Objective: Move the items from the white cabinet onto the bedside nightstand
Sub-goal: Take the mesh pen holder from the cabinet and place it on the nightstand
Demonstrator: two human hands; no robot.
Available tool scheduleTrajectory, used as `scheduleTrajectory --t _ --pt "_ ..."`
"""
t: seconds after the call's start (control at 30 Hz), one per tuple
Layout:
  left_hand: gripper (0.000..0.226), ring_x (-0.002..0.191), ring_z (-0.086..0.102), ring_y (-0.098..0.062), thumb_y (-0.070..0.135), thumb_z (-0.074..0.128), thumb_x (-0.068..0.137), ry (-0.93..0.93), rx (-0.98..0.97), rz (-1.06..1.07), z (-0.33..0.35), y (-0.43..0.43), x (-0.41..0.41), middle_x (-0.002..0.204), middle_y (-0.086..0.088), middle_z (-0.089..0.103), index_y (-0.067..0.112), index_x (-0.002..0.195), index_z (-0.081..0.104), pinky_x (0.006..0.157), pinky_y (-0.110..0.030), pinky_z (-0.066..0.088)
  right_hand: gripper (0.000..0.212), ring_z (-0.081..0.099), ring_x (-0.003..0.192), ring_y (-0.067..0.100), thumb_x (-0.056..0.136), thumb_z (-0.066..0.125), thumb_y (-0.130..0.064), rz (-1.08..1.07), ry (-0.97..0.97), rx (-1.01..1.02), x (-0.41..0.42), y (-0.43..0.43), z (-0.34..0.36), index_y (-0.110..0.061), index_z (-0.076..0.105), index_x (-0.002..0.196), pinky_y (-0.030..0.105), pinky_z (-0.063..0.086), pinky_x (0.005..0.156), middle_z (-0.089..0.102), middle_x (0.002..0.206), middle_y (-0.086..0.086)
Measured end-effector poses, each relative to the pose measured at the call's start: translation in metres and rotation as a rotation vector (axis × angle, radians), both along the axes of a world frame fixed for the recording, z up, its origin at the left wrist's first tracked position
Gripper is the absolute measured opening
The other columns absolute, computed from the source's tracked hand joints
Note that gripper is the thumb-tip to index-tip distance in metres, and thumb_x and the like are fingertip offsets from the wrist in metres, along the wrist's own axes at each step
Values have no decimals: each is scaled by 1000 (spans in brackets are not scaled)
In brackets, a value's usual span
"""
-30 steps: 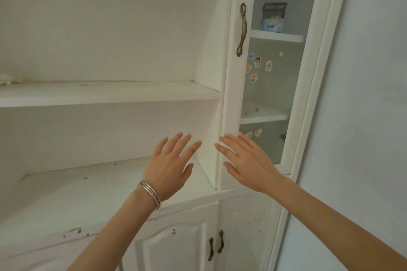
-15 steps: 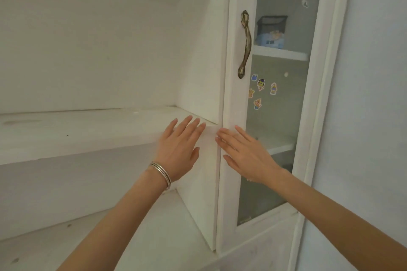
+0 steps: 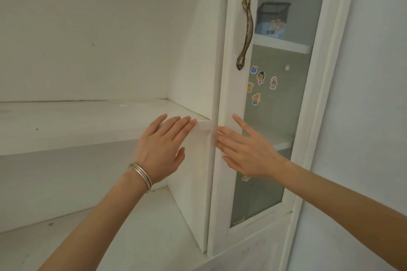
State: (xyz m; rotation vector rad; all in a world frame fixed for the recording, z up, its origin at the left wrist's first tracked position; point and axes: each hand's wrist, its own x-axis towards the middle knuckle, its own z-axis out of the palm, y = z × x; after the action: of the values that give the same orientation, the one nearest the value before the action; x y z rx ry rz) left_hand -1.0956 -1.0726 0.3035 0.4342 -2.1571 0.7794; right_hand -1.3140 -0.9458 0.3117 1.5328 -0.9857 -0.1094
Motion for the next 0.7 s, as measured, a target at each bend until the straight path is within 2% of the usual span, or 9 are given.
scheduleTrajectory --t 0.33,0.6,0.7 --pt "66 119 50 -21 25 44 72 -28 69 22 3 3 8 134 -3 54 13 137 47 107 -35 23 39 54 115 26 91 46 -29 36 33 67 3 5 11 -3 62 115 57 19 111 64 113 9" --pt "73 111 56 -25 17 73 58 59 77 -19 2 8 3 126 -6 60 10 129 55 99 -36 26 33 53 112 27 92 45 -25 28 89 31 0 -2 10 -4 66 105 54 18 112 64 105 8" --pt "72 114 54 -29 19 73 60 91 81 31 -4 15 -4 126 -10 58 7 129 55 105 -43 25 37 54 107 26 91 47 -27 31 117 30 -2 -7 11 -4 62 115 52 20 112 62 105 8"
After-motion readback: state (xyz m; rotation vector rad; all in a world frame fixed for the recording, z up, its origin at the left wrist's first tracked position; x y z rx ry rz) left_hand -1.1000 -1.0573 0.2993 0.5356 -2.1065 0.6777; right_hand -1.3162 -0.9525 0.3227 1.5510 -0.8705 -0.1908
